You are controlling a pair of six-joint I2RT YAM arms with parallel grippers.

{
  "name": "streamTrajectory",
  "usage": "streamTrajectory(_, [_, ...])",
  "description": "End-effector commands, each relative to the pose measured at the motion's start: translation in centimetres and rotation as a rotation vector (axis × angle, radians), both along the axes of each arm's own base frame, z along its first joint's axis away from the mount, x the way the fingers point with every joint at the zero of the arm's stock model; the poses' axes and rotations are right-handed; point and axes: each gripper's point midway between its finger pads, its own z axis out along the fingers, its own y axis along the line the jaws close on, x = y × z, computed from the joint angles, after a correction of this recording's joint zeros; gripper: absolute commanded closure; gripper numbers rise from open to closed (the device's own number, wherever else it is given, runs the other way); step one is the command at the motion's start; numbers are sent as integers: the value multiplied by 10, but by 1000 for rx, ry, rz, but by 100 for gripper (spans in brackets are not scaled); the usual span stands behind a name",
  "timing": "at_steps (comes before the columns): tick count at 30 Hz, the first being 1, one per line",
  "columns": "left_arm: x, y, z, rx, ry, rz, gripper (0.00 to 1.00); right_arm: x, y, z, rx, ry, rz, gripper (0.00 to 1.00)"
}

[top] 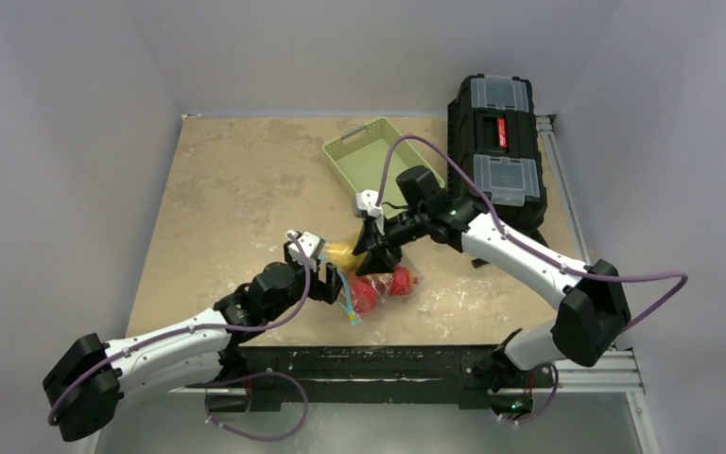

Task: Open the zip-top bag and remove the fake food
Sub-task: Pick up the fake fruit from the zipper food storage bag.

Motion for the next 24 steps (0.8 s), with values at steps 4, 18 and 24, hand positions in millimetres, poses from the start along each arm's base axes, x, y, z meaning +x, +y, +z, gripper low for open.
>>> streamTrajectory(4, [4, -4, 13, -30, -92, -23, 22, 9, -21, 42, 82, -101, 30, 49])
streamTrajectory(18, [-2, -4, 15, -34, -154, -76, 22, 77, -14, 28, -58, -160, -194, 53])
streamTrajectory(24, [-3, -4, 15, -30, -160, -84, 22, 80, -12, 23, -59, -165, -192, 53])
